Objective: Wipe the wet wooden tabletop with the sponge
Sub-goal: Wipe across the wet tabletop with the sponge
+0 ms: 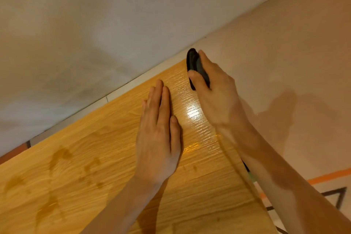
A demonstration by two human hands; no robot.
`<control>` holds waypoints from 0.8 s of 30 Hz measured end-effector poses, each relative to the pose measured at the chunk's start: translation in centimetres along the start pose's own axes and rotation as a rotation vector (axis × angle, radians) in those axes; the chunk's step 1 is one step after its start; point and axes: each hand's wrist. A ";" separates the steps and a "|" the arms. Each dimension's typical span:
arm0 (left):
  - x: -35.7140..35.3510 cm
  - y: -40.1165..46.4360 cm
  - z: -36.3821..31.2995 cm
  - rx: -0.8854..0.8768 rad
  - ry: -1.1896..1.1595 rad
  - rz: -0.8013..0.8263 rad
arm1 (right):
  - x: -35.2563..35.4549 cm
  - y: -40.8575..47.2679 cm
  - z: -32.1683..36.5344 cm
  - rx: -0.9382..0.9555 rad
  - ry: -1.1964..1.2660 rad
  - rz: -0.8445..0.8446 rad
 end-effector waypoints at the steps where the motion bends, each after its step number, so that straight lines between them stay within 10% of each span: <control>1: 0.0 0.0 0.0 0.001 -0.001 -0.008 | -0.5 1.4 0.7 0.073 -0.072 0.000; 7: 0.0 0.0 -0.1 0.066 -0.073 -0.077 | -1.2 4.2 1.5 0.612 -0.641 0.183; 24: 8.5 -9.3 14.4 0.398 0.008 -0.158 | -17.3 0.0 6.8 0.749 -0.953 0.267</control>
Point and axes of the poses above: each hand's wrist, its own y-axis towards the middle knuckle, its own x-axis out of the back of the hand, z = x × y, and after that the axes turned 6 degrees about -z, right-handed
